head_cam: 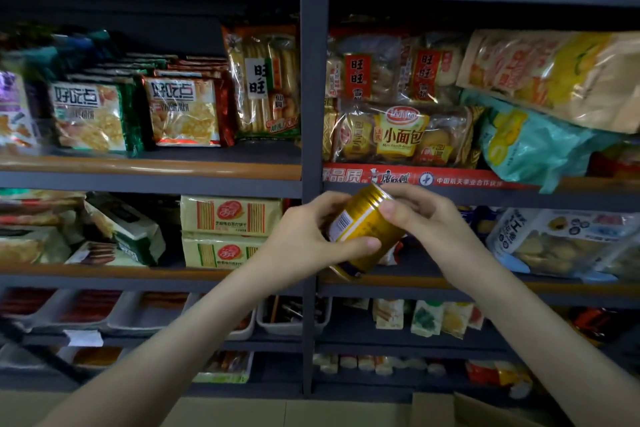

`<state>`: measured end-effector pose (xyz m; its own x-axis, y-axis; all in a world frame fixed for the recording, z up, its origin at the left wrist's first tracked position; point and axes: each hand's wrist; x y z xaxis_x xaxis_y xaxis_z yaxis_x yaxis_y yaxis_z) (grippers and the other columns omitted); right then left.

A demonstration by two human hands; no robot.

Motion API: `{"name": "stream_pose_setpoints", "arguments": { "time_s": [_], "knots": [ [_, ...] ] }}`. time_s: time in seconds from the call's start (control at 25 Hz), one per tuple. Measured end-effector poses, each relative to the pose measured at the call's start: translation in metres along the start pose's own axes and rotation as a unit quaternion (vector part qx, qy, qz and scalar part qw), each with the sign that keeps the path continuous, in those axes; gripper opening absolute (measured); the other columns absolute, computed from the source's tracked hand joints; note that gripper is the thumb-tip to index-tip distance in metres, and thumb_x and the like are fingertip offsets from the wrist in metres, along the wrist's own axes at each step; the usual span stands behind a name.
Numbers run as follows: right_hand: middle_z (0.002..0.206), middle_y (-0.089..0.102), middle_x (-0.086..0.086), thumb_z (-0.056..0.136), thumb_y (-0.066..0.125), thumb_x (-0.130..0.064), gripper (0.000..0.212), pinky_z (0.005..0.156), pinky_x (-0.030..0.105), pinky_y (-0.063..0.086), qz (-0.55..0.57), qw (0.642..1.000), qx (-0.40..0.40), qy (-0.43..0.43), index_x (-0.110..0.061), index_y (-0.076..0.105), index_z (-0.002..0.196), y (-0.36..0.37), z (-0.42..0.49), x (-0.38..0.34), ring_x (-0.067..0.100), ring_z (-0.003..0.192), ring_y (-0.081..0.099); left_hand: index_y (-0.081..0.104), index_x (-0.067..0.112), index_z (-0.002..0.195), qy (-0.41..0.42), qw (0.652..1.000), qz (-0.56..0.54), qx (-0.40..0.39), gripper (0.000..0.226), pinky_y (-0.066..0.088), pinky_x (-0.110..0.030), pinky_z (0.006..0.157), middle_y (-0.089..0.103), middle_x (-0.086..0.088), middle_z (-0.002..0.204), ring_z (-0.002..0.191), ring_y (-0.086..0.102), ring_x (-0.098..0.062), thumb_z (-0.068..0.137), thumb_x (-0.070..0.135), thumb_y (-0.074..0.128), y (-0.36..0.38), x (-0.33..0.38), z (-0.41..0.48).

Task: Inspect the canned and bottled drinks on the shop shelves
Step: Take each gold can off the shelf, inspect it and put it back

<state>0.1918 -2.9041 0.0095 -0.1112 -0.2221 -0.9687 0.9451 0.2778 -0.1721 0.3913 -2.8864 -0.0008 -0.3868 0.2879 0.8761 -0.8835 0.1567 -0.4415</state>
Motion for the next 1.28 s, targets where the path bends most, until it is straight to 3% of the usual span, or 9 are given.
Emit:
{"name": "stream_pose_setpoints", "arguments": {
  "time_s": [0.24, 0.4, 0.56, 0.68, 0.72, 0.8, 0.92, 1.04, 1.28],
  "knots": [
    [0.119, 0.066, -0.008, 0.06, 0.083, -0.055, 0.065, 0.087, 0.024, 0.052, 0.017, 0.997, -0.079, -0.016, -0.036, 0.061, 0.117, -0.01, 0.024, -0.02, 0.012, 0.115, 0.06, 0.071, 0.013, 0.101, -0.049, 0.948, -0.309, -0.061, 0.076, 0.057, -0.028, 0.071, 0.074, -0.011, 0.098, 0.089, 0.072, -0.023, 0.044, 0.061, 0.087, -0.018, 0.006, 0.023],
    [0.132, 0.056, -0.019, 0.055, 0.085, -0.054, 0.079, 0.096, 0.027, 0.049, -0.06, 0.988, -0.125, -0.073, -0.045, 0.055, 0.127, -0.027, 0.039, -0.07, 0.006, 0.123, 0.053, 0.067, 0.006, 0.113, -0.007, 0.953, -0.282, -0.109, 0.088, 0.058, -0.038, 0.083, 0.069, -0.021, 0.111, 0.098, 0.068, -0.031, 0.049, 0.064, 0.084, -0.033, 0.032, 0.046],
    [0.127, 0.06, -0.015, 0.061, 0.081, -0.03, 0.068, 0.087, 0.025, 0.052, -0.182, 0.962, -0.145, -0.146, -0.038, 0.059, 0.125, -0.061, 0.056, -0.15, 0.008, 0.117, 0.058, 0.071, 0.018, 0.108, 0.103, 0.963, -0.201, -0.15, 0.059, 0.056, -0.03, 0.081, 0.072, -0.01, 0.107, 0.098, 0.07, -0.024, 0.067, 0.061, 0.075, -0.064, 0.088, 0.079],
    [0.118, 0.066, -0.01, 0.058, 0.084, -0.03, 0.065, 0.085, 0.024, 0.053, -0.216, 0.948, -0.099, -0.212, -0.031, 0.062, 0.12, -0.086, 0.08, -0.208, 0.01, 0.111, 0.062, 0.062, 0.028, 0.119, 0.28, 0.96, -0.005, 0.031, 0.04, 0.048, -0.012, 0.082, 0.07, 0.016, 0.111, 0.1, 0.064, 0.002, 0.089, 0.053, 0.056, -0.093, 0.14, 0.102],
    [0.114, 0.068, -0.011, 0.059, 0.085, -0.025, 0.062, 0.083, 0.021, 0.052, -0.222, 0.944, -0.077, -0.231, -0.03, 0.063, 0.117, -0.096, 0.092, -0.225, 0.007, 0.108, 0.063, 0.06, 0.028, 0.121, 0.36, 0.914, 0.102, 0.157, 0.036, 0.044, -0.009, 0.086, 0.067, 0.019, 0.114, 0.099, 0.061, 0.006, 0.093, 0.049, 0.052, -0.105, 0.155, 0.111],
    [0.106, 0.071, -0.014, 0.061, 0.081, -0.016, 0.054, 0.079, 0.015, 0.05, -0.231, 0.935, -0.058, -0.261, -0.027, 0.063, 0.11, -0.111, 0.116, -0.257, 0.002, 0.1, 0.065, 0.061, 0.017, 0.124, 0.47, 0.747, 0.329, 0.337, 0.038, 0.037, -0.019, 0.102, 0.063, 0.006, 0.123, 0.108, 0.057, -0.002, 0.096, 0.039, 0.049, -0.128, 0.178, 0.135],
    [0.099, 0.073, -0.012, 0.064, 0.082, -0.018, 0.044, 0.074, 0.012, 0.051, -0.267, 0.92, -0.066, -0.278, -0.029, 0.065, 0.102, -0.123, 0.154, -0.287, 0.001, 0.093, 0.067, 0.069, 0.01, 0.112, 0.522, 0.578, 0.525, 0.343, 0.031, 0.029, -0.042, 0.113, 0.065, -0.009, 0.122, 0.122, 0.053, -0.024, 0.093, 0.029, 0.054, -0.153, 0.191, 0.178],
    [0.097, 0.073, -0.008, 0.066, 0.075, -0.023, 0.036, 0.071, 0.011, 0.05, -0.279, 0.918, -0.082, -0.268, -0.029, 0.066, 0.1, -0.129, 0.194, -0.299, 0.003, 0.091, 0.067, 0.073, 0.009, 0.103, 0.534, 0.517, 0.605, 0.287, 0.028, 0.033, -0.044, 0.111, 0.068, -0.01, 0.116, 0.119, 0.055, -0.026, 0.092, 0.028, 0.055, -0.173, 0.193, 0.198],
    [0.116, 0.06, -0.008, 0.074, 0.076, -0.045, 0.055, 0.086, 0.022, 0.041, -0.435, 0.876, -0.081, -0.191, -0.026, 0.058, 0.123, -0.12, 0.282, -0.306, 0.009, 0.107, 0.054, 0.072, 0.006, 0.107, 0.499, 0.501, 0.643, 0.295, 0.043, 0.029, -0.046, 0.114, 0.06, -0.016, 0.129, 0.131, 0.045, -0.03, 0.091, 0.038, 0.049, -0.209, 0.207, 0.202]
  ]
}}
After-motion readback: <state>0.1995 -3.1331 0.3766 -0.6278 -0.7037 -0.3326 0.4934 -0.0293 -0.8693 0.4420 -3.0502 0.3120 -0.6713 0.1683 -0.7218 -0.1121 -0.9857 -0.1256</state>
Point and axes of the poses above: each hand's wrist, its own z-axis towards the middle knuckle, its own y-axis out of the palm, x = y × z
